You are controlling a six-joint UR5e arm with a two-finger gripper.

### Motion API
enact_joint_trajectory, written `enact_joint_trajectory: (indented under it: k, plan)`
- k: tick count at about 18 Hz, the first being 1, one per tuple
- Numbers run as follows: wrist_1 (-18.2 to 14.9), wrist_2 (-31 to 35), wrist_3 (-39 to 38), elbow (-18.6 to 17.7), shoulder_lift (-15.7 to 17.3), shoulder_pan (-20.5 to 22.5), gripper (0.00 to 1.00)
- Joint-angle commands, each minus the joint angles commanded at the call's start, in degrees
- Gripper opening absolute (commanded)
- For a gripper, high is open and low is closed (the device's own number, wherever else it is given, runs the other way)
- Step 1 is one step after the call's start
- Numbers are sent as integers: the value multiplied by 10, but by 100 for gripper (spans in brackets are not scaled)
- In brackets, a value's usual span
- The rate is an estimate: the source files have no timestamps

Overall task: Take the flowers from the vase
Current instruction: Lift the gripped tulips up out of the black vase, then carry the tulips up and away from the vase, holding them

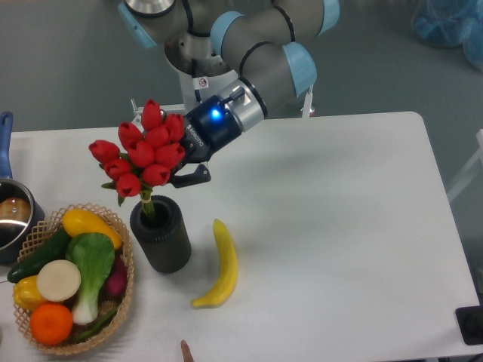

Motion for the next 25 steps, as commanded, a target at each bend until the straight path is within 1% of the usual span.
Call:
enact_joint_trajectory:
  k: [2, 7, 11, 17, 20, 23, 25]
  plan:
    - [-1, -3, -3, 3, 3, 3, 39]
    - [-1, -11, -66, 30, 7, 17, 39]
    - [-1, -26, -79, 31, 9, 17, 39]
    - [-3, -72, -89, 40, 5, 22, 39]
    - [-3, -86, -111, 40, 5, 25, 39]
    - [-3, -88, -112, 42, 5, 32, 39]
    - [-3, -85, -112, 54, 4, 38, 39]
